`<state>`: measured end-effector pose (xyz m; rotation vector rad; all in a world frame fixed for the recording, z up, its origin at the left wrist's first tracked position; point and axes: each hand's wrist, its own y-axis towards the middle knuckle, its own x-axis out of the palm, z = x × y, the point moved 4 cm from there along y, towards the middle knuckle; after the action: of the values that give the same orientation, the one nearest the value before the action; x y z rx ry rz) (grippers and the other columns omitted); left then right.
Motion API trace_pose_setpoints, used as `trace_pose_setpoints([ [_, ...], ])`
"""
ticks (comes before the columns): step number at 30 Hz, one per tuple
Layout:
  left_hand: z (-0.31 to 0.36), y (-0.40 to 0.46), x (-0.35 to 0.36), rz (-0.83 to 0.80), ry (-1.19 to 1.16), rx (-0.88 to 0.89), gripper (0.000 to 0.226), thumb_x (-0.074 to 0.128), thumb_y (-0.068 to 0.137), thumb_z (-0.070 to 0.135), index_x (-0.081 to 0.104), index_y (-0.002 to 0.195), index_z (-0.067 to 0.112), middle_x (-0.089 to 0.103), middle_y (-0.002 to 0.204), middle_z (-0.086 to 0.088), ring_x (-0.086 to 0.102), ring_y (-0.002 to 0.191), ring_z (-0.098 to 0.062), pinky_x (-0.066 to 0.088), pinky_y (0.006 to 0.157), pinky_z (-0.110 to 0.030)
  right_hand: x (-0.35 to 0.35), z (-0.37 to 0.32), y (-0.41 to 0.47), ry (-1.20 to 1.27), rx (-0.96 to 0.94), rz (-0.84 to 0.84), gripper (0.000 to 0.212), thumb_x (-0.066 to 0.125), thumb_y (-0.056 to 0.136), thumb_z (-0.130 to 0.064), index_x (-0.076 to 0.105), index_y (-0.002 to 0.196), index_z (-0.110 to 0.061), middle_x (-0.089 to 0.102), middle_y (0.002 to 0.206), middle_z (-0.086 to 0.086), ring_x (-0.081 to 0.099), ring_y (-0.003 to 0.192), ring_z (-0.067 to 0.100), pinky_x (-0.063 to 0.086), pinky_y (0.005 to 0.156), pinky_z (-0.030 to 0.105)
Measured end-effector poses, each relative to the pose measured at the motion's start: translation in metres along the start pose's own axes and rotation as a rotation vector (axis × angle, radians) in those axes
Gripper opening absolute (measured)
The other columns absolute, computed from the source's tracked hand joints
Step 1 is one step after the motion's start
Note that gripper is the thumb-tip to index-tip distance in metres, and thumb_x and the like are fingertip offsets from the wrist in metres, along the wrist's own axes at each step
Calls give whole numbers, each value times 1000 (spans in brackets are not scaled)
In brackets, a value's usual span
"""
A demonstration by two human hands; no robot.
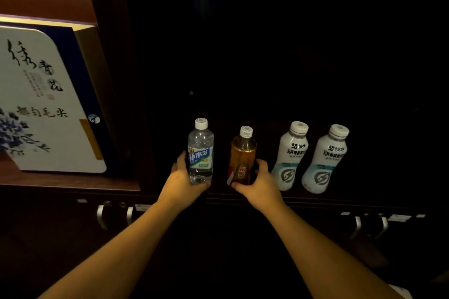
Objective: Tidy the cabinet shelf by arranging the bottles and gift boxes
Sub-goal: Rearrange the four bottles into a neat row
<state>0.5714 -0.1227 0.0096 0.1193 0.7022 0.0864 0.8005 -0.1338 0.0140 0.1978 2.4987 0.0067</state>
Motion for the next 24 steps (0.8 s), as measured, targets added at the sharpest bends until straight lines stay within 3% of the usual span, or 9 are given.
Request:
trace_pose_setpoints([
  [3, -2, 1, 9, 2, -13, 16, 106, 84, 77, 34, 13, 155, 21, 42, 149, -9, 48, 132, -25, 44, 105, -37, 6, -1, -2, 50, -38, 6, 78, 84, 77, -33, 40, 141, -21, 60, 108, -10, 60, 103, 10, 42, 75, 16],
  [5, -3, 2, 13, 10, -36, 1, 106, 84, 76, 38, 15, 154, 21, 46, 146, -6, 49, 132, -25, 46, 104, -38, 8, 0, -2, 57, -51, 23, 69, 81, 81, -33, 43, 138, -22, 56, 99, -16, 58, 97, 5, 42, 75, 17],
  [8, -4, 2, 18, 47, -54, -34, 108, 86, 72, 45, 18, 153, 20, 51, 142, -6, 54, 127, -26, 50, 97, -38, 10, 2, -1, 49, -53, 46, 62, 77, 85, -33, 44, 137, -23, 55, 100, -17, 53, 95, 1, 41, 72, 16],
  [15, -5, 5, 20, 142, -9, -39, 83, 77, 83, 40, 29, 146, 18, 59, 132, -7, 61, 116, -25, 52, 86, -32, 11, 3, 3, 21, -60, 56, 56, 77, 85, -35, 47, 131, -24, 51, 86, -23, 51, 79, -3, 36, 62, 8],
  [18, -3, 4, 20, 154, -15, -32, 81, 78, 83, 38, 31, 145, 17, 59, 131, -7, 60, 117, -25, 50, 86, -31, 13, 2, 4, 12, -64, 45, 56, 77, 84, -37, 47, 129, -26, 54, 87, -23, 60, 84, 1, 41, 64, 12],
  [24, 1, 3, 24, 146, -43, -23, 81, 80, 81, 38, 33, 143, 18, 61, 130, -5, 60, 118, -23, 51, 88, -31, 20, -4, 6, -5, -65, 33, 58, 78, 82, -40, 47, 130, -26, 57, 90, -18, 59, 83, 5, 44, 65, 18],
])
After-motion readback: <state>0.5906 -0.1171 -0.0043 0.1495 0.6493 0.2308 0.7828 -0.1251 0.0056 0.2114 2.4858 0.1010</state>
